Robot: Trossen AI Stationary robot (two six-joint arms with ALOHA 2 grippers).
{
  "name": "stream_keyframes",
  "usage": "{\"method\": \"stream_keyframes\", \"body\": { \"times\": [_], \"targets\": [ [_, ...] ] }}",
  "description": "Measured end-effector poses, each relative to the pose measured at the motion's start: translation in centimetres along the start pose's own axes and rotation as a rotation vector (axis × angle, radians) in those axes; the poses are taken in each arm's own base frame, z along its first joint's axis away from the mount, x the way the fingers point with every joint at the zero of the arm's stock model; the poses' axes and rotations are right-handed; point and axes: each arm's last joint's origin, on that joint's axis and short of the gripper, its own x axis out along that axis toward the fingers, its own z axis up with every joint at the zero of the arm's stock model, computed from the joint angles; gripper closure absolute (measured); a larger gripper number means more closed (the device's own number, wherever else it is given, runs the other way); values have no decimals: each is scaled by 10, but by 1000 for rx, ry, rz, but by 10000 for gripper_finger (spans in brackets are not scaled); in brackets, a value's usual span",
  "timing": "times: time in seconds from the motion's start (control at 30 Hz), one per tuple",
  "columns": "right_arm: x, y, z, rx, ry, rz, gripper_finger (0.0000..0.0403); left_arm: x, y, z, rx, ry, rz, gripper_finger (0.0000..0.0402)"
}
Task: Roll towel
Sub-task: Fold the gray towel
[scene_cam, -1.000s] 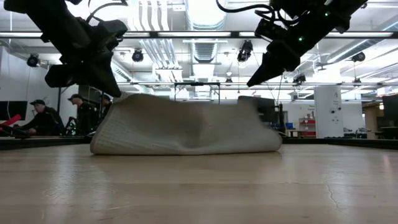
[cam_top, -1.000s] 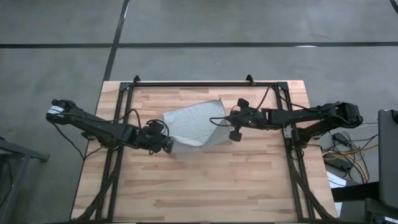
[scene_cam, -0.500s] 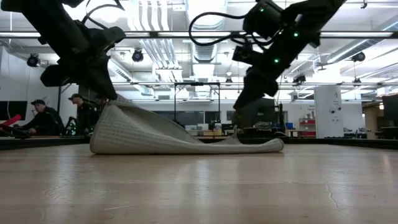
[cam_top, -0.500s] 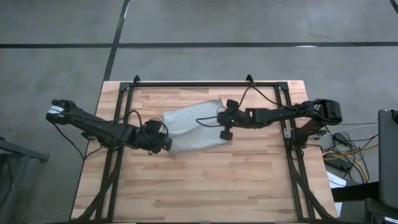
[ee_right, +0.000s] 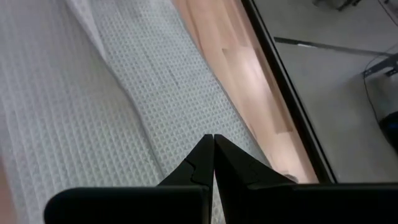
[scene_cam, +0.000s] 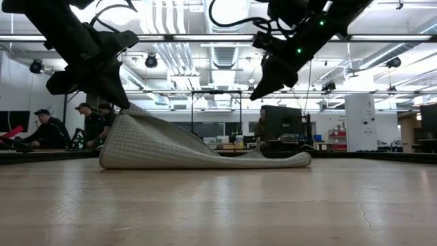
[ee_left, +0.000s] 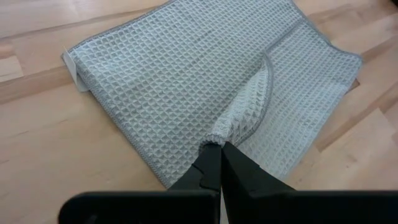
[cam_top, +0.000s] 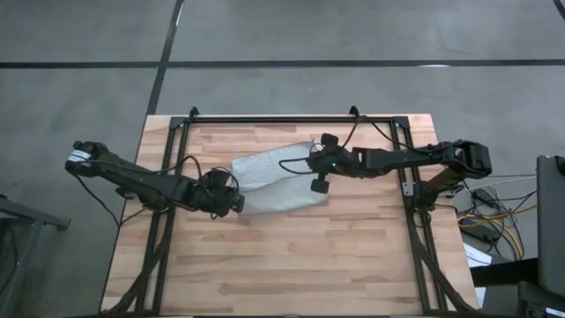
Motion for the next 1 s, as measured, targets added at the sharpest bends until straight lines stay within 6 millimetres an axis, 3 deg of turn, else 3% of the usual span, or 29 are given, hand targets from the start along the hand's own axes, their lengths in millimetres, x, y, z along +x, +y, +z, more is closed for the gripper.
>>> {"method": "stream_keyframes", "body": {
  "times": [0.17, 0.4, 0.67, 1.0],
  "targets": [
    [-2, -1, 5, -26, -18, 5, 394, 0, 0, 0, 9, 1, -2, 399],
    [-4, -3, 11, 231, -38, 5, 394, 0, 0, 0, 9, 3, -3, 398],
    [-4, -2, 10, 189, -25, 9, 394, 0, 0, 0, 8, 3, -4, 397],
    [-4, -2, 8, 317, -6, 11, 369, 0, -1, 0, 4, 2, -8, 397]
  ]
}}
